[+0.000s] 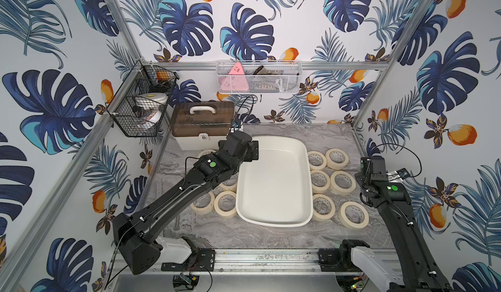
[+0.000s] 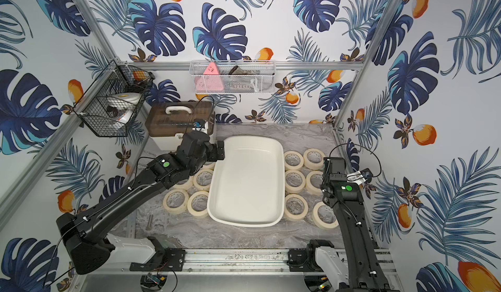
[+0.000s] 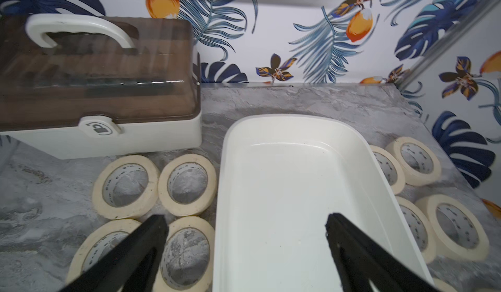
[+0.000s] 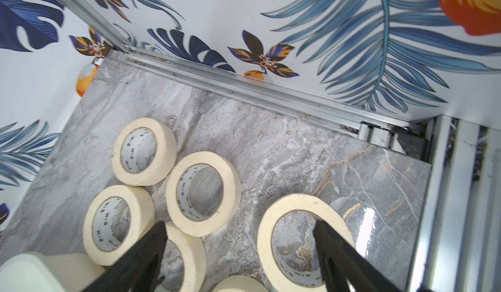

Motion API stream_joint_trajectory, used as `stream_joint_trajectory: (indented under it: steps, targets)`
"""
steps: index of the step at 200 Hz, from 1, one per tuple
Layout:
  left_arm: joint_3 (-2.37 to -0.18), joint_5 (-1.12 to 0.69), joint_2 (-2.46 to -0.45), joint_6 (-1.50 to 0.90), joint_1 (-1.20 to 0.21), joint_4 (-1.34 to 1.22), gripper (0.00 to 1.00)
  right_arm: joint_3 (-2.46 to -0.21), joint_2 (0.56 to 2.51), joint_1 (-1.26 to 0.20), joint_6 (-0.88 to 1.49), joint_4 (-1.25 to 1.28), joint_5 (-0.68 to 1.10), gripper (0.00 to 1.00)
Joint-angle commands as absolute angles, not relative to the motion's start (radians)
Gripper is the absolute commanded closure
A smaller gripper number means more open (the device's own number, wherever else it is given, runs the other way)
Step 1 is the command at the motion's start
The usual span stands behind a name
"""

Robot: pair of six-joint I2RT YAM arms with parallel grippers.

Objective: Take out the art tape in the storage box
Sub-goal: Place the art tape at the center of the board, then reset both arms

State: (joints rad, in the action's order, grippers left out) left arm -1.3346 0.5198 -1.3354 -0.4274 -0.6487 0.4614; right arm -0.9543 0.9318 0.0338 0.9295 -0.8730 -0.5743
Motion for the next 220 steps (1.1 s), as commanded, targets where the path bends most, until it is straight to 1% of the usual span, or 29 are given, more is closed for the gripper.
stream_joint_trajectory:
  steps: [1, 12, 39, 46, 57, 77, 92, 118, 127, 152, 174, 220]
  targets:
    - [-1.282, 0.627, -1.308, -0.375, -0.621, 0.322, 0.01, -0.968, 0.93, 0.034, 0.801, -0.699, -0.49, 0.1]
    - [-1.242, 0.666, -1.293, -0.356, -0.606, 0.28, 0.01, -0.961, 0.927, 0.034, 0.743, -0.623, -0.435, 0.09]
    - [-1.107, 0.748, -1.252, -0.277, -0.568, 0.112, 0.01, -0.926, 0.915, 0.034, 0.572, -0.436, -0.306, 0.03]
    - [-1.075, 0.768, -1.245, -0.266, -0.553, 0.086, 0.01, -0.91, 0.91, 0.034, 0.532, -0.392, -0.292, 0.0]
    - [-1.023, 0.789, -1.237, -0.232, -0.529, 0.016, 0.01, -0.869, 0.908, 0.033, 0.473, -0.309, -0.269, 0.0]
    - [-0.896, 0.816, -1.232, -0.161, -0.483, -0.135, 0.01, -0.793, 0.919, 0.034, 0.392, -0.193, -0.291, 0.0]
    - [-0.833, 0.792, -1.233, -0.17, -0.424, -0.155, 0.02, -0.708, 0.951, 0.033, 0.319, -0.075, -0.293, 0.0]
    - [-0.698, 0.663, -1.211, -0.198, -0.277, -0.219, 0.02, -0.576, 1.015, 0.034, 0.228, 0.096, -0.291, 0.0]
    - [-0.655, 0.649, -1.206, -0.195, -0.24, -0.256, 0.02, -0.534, 1.039, 0.034, 0.211, 0.165, -0.297, 0.0]
    - [-0.588, 0.658, -1.257, -0.141, -0.215, -0.371, 0.02, -0.432, 1.114, 0.034, 0.194, 0.344, -0.304, 0.0]
    - [-0.578, 0.653, -1.322, -0.128, -0.19, -0.406, 0.02, -0.352, 1.177, 0.034, 0.172, 0.531, -0.284, 0.0]
    - [-0.498, 0.554, -1.419, -0.093, -0.14, -0.595, 0.02, -0.308, 1.338, 0.033, 0.15, 0.746, -0.262, 0.0]
